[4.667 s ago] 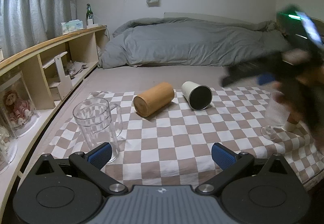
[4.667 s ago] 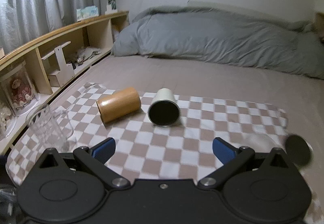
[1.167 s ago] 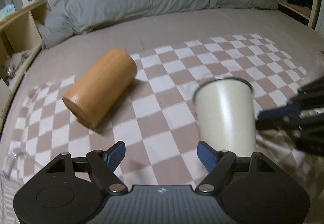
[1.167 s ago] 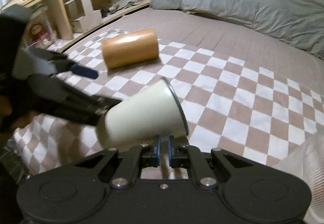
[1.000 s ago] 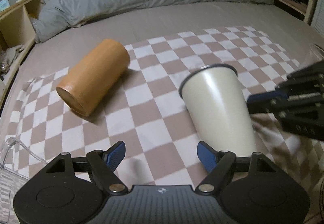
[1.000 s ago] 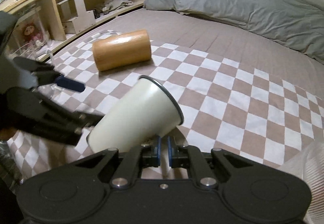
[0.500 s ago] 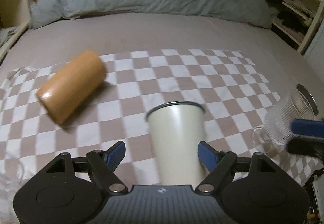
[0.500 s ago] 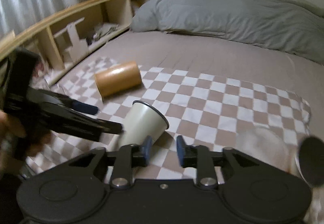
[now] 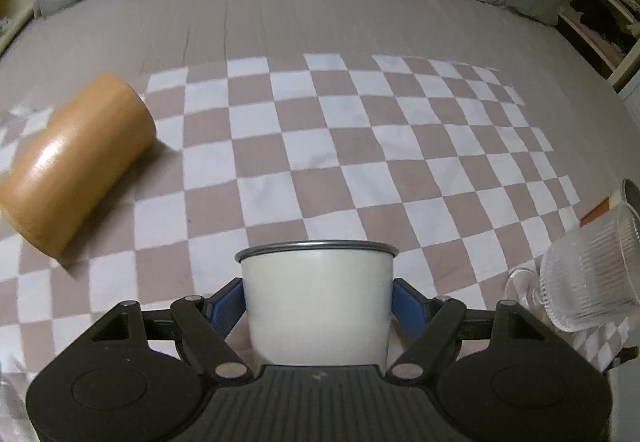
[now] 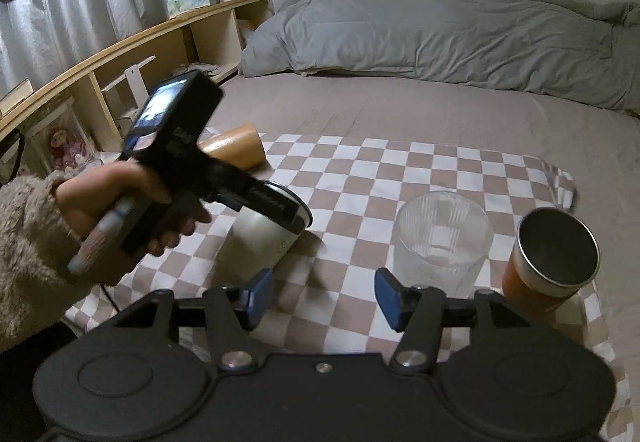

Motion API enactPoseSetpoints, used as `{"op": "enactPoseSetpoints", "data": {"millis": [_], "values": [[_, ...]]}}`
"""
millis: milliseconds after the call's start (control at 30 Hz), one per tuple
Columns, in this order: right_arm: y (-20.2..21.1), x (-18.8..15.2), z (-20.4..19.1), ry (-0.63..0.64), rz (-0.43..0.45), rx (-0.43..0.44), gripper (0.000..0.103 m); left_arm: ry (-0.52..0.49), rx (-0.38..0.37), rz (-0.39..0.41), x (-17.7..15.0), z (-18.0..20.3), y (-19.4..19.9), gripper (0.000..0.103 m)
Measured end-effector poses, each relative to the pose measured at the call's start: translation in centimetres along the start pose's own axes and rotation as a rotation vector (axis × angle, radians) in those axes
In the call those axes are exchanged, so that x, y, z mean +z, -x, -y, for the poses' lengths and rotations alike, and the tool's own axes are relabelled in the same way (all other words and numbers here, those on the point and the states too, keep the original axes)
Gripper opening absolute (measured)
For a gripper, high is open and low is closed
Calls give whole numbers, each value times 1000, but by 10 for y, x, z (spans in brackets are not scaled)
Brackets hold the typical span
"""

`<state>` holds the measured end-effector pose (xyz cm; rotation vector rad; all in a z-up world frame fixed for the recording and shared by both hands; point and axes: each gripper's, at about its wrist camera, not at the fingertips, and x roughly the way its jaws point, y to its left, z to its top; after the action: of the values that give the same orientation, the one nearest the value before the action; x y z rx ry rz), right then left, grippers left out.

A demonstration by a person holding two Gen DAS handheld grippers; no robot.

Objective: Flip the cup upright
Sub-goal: 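Rotate the white cup mouth-up with the left gripper and lower it onto the cloth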

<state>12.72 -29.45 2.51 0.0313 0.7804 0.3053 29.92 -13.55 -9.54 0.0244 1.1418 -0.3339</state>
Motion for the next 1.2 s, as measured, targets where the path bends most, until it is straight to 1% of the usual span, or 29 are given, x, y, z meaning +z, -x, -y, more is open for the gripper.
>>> {"op": "enactPoseSetpoints", "data": {"millis": [133,300,467,567,633,733,833,967,1067,1133,1200], "values": [[3,-1,-1,10,12,3,59,-17,-4,47,-8,-1,7,76],[5,-1,-4,14,27,5,59,-75,14,161,-27,-4,42,76],[7,2,-12,32,46,10,59,-93,59,290,-51,-17,76,76],[7,4,-21,47,54,19,59,-81,102,372,-67,-31,89,76],[7,5,-25,57,59,19,59,-63,120,404,-75,-41,95,76],[6,5,-32,78,58,19,59,-22,130,433,-89,-57,102,76],[5,5,-38,96,60,15,59,-2,170,467,-102,-69,108,76],[3,6,-41,106,58,11,59,56,193,475,-112,-86,116,76],[2,5,-43,111,56,9,59,65,218,450,-112,-92,116,76],[2,6,-44,115,56,10,59,62,218,412,-111,-93,112,76],[2,6,-45,117,56,12,59,44,223,398,-111,-93,111,76]]}}
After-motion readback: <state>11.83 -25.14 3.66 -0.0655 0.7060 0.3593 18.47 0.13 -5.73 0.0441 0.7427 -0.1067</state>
